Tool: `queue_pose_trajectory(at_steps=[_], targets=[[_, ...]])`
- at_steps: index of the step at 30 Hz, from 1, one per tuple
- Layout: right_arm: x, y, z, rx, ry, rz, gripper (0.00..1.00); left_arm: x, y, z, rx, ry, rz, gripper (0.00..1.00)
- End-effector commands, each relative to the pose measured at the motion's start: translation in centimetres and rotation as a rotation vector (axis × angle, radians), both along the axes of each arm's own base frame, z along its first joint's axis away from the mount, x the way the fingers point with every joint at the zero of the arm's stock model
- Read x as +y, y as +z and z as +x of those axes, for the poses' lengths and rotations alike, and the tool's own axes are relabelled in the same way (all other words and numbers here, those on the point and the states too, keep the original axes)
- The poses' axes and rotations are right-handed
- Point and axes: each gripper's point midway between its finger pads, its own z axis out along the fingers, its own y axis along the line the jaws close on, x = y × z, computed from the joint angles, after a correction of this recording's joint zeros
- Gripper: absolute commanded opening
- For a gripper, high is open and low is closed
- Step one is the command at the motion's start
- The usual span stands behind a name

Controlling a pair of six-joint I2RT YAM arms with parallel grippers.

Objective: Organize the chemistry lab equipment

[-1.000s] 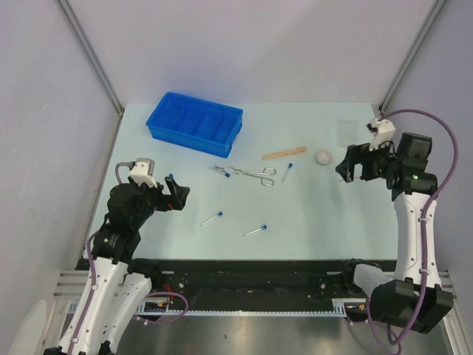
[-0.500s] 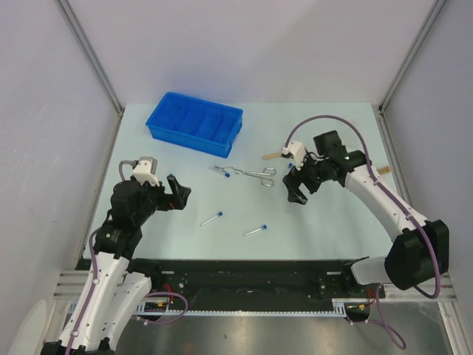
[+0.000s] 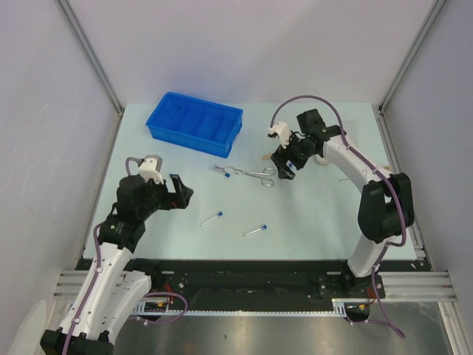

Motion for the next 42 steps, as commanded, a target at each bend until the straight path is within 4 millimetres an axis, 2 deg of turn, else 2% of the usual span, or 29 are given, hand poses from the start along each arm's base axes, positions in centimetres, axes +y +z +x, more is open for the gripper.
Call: queue_pose_trajectory(at_steps=[1,3,5,6,7,8,9,10,11,13,14,15,18,20,21,26,31,33,37,38,39,42], targets=[[0.1,0.8,2.8,-0.095,0.143,-0.054,0.87,-0.7,0.8,0.2,-0.028,-0.048,0.003,1.00],[-0.3,-0.2,4.0,-0.127,0.270,-0.125,0.81,-0.7,0.7,0.2,-0.022,-0.047,0.005,1.00],[-1.0,-0.8,5.1,-0.132,0.309,-0.159,0.77,-0.7,0.7,0.2,-0.022,-0.048,0.006,1.00],[-1.3,-2.3,5.8,-0.131,0.374,-0.185,0.76,-0.6,0.7,0.2,-0.025,-0.046,0.006,1.00],[-1.1,-1.6,7.1,-0.165,0.393,-0.191,0.75,-0.6,0.7,0.2,-0.024,-0.046,0.006,1.00],[-1.7,-2.0,7.6,-0.162,0.404,-0.214,0.74,-0.6,0.7,0.2,-0.022,-0.046,0.007,1.00],[-1.8,-3.7,8.3,-0.153,0.445,-0.237,0.73,-0.6,0.6,0.2,-0.019,-0.043,0.008,1.00],[-2.4,-4.9,10.3,-0.158,0.456,-0.286,0.72,-0.6,0.5,0.3,-0.014,-0.044,0.011,1.00],[-2.6,-4.5,11.4,-0.182,0.456,-0.303,0.70,-0.6,0.3,0.3,-0.008,-0.043,0.013,1.00],[-3.2,-5.1,12.7,-0.182,0.446,-0.310,0.68,-0.4,0.2,0.3,-0.005,-0.035,0.015,1.00],[-3.3,-6.2,13.0,-0.167,0.452,-0.311,0.68,-0.4,0.2,0.4,-0.004,-0.033,0.017,1.00],[-3.4,-5.8,13.9,-0.187,0.444,-0.310,0.67,-0.4,-0.1,0.4,0.004,-0.033,0.018,1.00],[-4.0,-6.6,15.1,-0.192,0.430,-0.308,0.65,-0.4,-0.4,0.5,0.021,-0.033,0.023,1.00],[-4.5,-7.2,15.7,-0.190,0.422,-0.311,0.63,-0.5,-0.7,0.6,0.035,-0.036,0.026,1.00],[-4.7,-8.1,15.8,-0.176,0.426,-0.312,0.63,-0.5,-0.8,0.6,0.039,-0.036,0.027,1.00],[-5.5,-9.3,16.6,-0.180,0.434,-0.317,0.61,-0.5,-1.2,0.7,0.056,-0.039,0.028,1.00],[-5.7,-10.9,17.0,-0.172,0.459,-0.329,0.53,-0.5,-1.3,0.7,0.060,-0.038,0.030,1.00],[-5.7,-10.9,17.2,-0.174,0.461,-0.318,0.49,-0.5,-1.3,0.7,0.060,-0.039,0.029,1.00],[-6.0,-11.4,17.4,-0.171,0.462,-0.296,0.33,-0.6,-1.3,0.7,0.061,-0.040,0.028,1.00],[-6.0,-11.3,17.5,-0.175,0.460,-0.291,0.24,-0.6,-1.4,0.6,0.062,-0.041,0.027,1.00],[-6.0,-11.3,17.5,-0.174,0.457,-0.285,0.20,-0.7,-1.3,0.6,0.061,-0.048,0.024,1.00],[-6.1,-10.7,17.5,-0.184,0.444,-0.248,0.10,-0.9,-1.2,0.6,0.059,-0.057,0.018,1.00]])
